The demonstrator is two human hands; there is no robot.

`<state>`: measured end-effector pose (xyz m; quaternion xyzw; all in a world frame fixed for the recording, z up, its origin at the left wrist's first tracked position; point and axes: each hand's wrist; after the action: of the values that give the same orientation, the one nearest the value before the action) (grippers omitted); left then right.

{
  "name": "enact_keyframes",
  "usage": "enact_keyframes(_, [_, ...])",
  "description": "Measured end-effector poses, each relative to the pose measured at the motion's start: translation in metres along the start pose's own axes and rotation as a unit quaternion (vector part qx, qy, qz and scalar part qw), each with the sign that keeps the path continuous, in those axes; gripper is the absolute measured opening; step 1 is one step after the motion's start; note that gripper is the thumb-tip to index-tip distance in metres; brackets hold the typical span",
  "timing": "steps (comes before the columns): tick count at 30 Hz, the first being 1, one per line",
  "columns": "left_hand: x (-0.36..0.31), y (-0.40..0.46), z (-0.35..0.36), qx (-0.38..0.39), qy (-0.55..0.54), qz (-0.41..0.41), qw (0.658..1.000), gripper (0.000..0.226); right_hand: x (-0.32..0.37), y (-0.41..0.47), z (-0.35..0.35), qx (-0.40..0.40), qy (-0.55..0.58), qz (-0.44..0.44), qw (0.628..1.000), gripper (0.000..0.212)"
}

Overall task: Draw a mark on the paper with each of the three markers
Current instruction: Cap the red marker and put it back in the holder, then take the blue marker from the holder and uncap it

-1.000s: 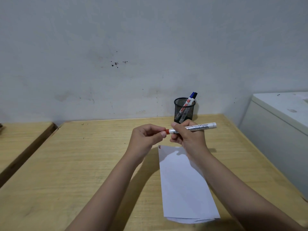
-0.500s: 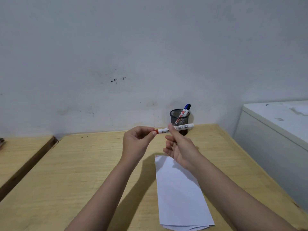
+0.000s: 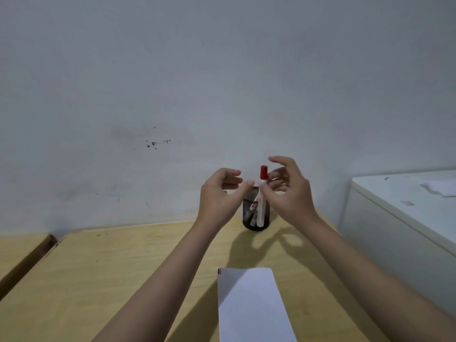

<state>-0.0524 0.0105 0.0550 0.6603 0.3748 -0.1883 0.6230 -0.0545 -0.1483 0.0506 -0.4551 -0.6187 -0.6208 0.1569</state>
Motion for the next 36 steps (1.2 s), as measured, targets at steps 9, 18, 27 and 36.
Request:
enact_keyframes(9, [0.087,0.016,0.05,0.136,0.194,-0.019,0.971,0.046,-0.056,0.071,-0.001,-0.142,0.022,0.123,0.982,0.031])
enact_keyframes(18, [0.112,0.021,0.072,0.129,0.227,-0.053,0.964,0.047,-0.103,0.07,0.023,0.072,-0.216,0.245,0.942,0.034])
enact_keyframes(27, [0.112,0.017,0.072,0.107,0.202,-0.062,0.971,0.05,-0.101,0.084,0.042,0.071,-0.395,0.178,0.898,0.043])
enact_keyframes(36, [0.102,0.011,0.074,0.111,0.217,-0.086,0.966,0.043,-0.073,0.072,0.039,0.112,-0.248,0.123,0.954,0.009])
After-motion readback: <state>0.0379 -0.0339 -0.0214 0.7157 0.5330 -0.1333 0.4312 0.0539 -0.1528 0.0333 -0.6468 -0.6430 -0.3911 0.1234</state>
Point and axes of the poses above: each hand's wrist, its own y-axis towards the middle knuckle, its own z-axis out of the palm, x = y × z, and after that the axes turned 11 degrees about z, right-handed
